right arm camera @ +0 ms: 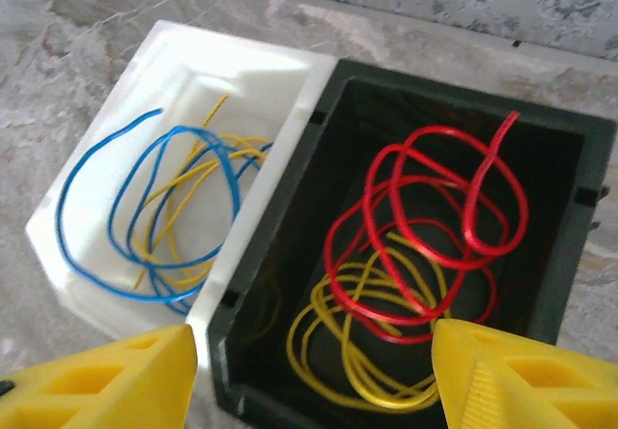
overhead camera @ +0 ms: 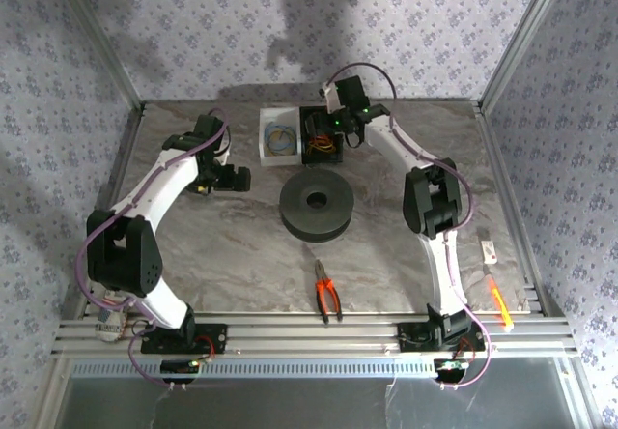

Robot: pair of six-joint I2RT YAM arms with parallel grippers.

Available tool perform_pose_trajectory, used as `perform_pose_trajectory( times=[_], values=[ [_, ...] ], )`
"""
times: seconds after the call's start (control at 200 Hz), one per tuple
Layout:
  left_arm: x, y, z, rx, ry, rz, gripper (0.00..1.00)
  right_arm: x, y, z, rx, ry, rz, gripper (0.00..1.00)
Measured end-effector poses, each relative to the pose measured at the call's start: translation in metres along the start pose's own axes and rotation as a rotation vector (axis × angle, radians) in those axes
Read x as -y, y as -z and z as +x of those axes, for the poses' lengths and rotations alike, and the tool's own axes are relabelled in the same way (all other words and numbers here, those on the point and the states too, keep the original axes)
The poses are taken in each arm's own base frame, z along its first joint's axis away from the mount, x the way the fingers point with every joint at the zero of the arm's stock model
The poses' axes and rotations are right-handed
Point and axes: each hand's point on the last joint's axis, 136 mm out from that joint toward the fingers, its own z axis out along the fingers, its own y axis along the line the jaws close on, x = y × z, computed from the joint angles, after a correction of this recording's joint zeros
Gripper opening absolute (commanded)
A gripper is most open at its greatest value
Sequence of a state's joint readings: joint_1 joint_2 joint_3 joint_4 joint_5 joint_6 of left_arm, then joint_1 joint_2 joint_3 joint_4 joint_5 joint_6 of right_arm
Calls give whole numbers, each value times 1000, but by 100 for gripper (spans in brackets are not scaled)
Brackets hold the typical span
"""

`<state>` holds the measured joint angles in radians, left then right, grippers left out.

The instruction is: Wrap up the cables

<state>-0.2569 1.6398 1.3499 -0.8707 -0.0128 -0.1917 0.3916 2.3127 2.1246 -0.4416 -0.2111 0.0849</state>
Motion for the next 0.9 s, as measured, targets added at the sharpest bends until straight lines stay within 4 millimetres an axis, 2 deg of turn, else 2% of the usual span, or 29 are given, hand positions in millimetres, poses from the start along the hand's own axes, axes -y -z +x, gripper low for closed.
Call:
perform_pose_trajectory(
  times=[0.165, 0.45, 0.899],
  values=[
    [0, -8, 1, -22, -8, -3, 100, 9, -16, -13, 32, 1, 25, 63],
    [1, -8, -2, -16, -8, -1, 100, 28, -41, 0, 16, -31, 124, 59],
    [1, -12, -2, -25, -8, -3, 100, 29, -54, -17, 71, -77, 108, 48]
  ],
)
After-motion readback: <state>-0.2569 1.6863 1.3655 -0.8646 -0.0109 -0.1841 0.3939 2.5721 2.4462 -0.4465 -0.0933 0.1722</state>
